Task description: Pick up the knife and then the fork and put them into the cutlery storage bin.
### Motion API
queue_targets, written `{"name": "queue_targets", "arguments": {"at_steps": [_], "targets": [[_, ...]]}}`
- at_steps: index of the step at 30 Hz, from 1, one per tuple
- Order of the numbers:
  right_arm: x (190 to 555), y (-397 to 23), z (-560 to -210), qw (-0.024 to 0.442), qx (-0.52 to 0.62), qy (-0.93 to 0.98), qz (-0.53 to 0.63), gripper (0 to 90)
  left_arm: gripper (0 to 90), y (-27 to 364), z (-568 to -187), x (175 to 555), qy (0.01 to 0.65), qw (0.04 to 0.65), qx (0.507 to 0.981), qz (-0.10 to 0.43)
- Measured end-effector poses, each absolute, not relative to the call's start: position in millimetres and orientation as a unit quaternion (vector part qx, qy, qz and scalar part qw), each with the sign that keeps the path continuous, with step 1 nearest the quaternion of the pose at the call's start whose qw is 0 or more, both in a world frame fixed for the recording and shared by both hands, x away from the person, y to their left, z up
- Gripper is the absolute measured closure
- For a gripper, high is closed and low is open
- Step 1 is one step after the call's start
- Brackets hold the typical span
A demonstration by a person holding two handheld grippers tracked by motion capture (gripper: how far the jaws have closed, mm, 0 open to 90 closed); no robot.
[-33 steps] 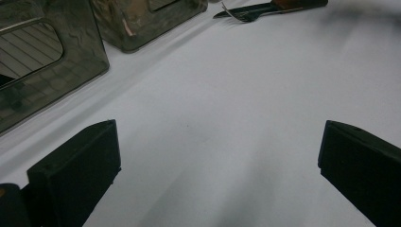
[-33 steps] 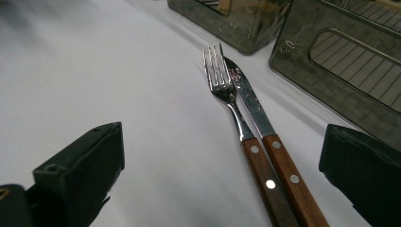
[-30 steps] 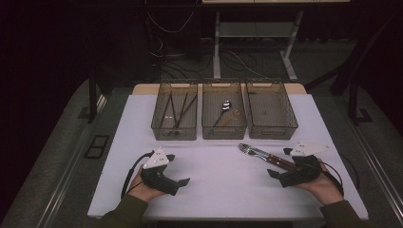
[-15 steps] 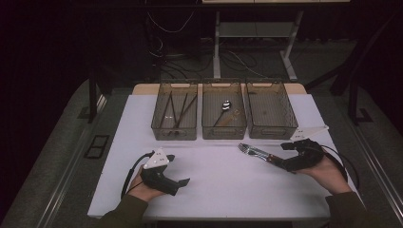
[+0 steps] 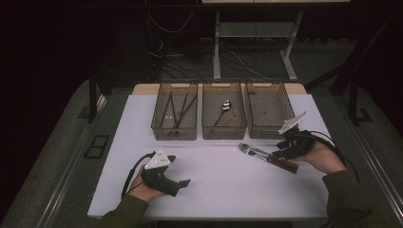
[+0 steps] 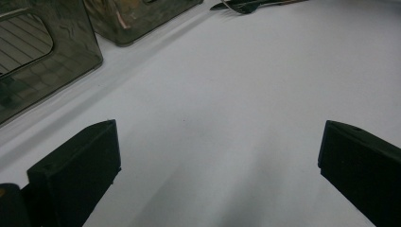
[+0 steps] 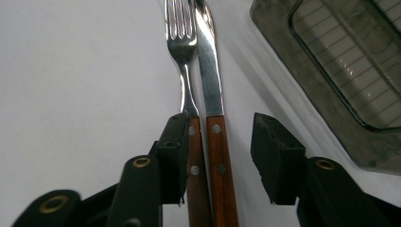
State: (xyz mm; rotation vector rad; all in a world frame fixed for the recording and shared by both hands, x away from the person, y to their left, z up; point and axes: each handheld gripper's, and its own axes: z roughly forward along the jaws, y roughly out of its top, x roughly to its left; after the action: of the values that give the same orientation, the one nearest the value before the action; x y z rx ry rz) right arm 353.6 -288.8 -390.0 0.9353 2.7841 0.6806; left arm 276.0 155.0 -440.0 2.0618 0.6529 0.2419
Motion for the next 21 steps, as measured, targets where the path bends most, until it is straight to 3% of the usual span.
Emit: {"name": "queue_targets", "arguments": {"at_steps": [10, 21], "targets": [[369, -276, -406, 0.043, 0.271, 0.95, 0.149, 69.6, 0.0, 155, -440, 276, 0.266, 0.461, 0.841, 0.097], [377, -268, -412, 0.025, 0.255, 0.961, 0.103, 75.0, 0.0, 154, -440, 276, 0.266, 0.462, 0.841, 0.096]]}}
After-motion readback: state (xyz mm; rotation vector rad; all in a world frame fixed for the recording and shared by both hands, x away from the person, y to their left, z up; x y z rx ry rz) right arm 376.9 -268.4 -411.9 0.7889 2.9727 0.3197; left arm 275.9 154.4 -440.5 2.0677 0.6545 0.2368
